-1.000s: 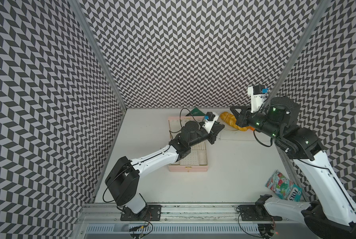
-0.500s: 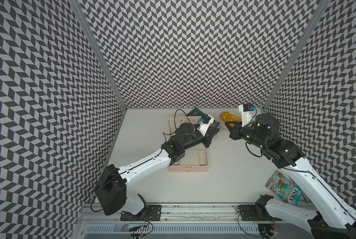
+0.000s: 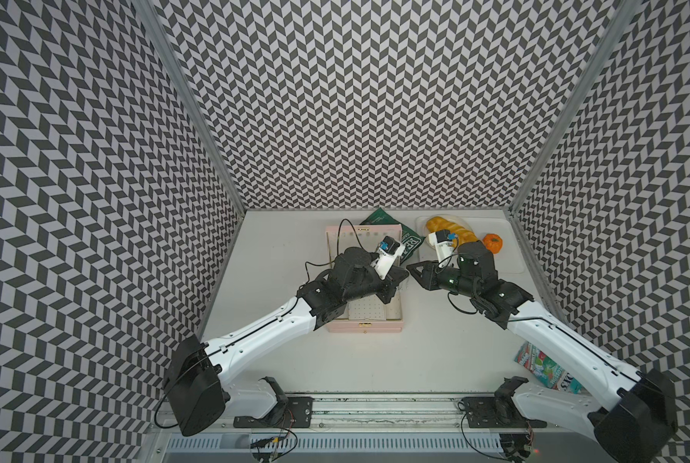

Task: Put jewelry chain into jewelry box
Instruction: Pick up the necklace from the center of the board, then open the fastener on the jewelry box.

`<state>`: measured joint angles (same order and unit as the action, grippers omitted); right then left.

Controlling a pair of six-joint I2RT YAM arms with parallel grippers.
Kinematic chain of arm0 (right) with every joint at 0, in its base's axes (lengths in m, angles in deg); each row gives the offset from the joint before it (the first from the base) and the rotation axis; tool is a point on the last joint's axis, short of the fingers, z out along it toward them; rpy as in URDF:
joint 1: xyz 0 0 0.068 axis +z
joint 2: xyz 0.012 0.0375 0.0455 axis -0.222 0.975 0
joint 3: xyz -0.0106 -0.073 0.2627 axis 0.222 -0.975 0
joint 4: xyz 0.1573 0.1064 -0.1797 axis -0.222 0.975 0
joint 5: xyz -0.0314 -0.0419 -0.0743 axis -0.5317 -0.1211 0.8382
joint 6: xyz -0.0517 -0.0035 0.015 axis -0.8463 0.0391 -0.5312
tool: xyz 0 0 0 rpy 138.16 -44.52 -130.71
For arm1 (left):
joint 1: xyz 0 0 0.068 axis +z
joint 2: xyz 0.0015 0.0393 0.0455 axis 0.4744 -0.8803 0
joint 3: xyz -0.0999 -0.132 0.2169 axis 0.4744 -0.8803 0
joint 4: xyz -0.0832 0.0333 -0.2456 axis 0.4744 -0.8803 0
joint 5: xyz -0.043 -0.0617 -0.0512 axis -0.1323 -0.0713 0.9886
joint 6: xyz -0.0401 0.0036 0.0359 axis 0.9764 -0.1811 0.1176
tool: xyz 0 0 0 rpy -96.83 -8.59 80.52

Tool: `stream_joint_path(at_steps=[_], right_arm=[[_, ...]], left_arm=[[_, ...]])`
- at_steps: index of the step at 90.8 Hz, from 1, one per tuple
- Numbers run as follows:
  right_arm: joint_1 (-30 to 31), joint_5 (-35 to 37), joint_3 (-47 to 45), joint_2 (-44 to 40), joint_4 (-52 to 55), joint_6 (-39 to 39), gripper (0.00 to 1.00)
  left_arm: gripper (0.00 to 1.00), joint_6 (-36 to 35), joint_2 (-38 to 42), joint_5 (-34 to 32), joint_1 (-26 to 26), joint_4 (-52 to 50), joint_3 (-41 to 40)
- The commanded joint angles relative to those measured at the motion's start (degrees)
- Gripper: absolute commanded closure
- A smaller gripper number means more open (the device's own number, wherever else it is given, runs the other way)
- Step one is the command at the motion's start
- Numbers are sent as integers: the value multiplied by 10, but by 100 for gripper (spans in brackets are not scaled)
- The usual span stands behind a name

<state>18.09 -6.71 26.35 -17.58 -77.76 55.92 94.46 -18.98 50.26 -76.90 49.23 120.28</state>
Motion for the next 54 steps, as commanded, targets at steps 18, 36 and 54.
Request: stream_joint_path(at_steps=[18,36,54], right_arm=[[16,8,-22,22,-121,55,56],[47,65,-26,34,-165,119,52],[89,148,-63,43,-257,239,46]], left_arm=[[100,16,68,-74,5,-106,-11],[100,14,107,-118,25,-167,-13],[100,3,162,-134,53,-201,-33]])
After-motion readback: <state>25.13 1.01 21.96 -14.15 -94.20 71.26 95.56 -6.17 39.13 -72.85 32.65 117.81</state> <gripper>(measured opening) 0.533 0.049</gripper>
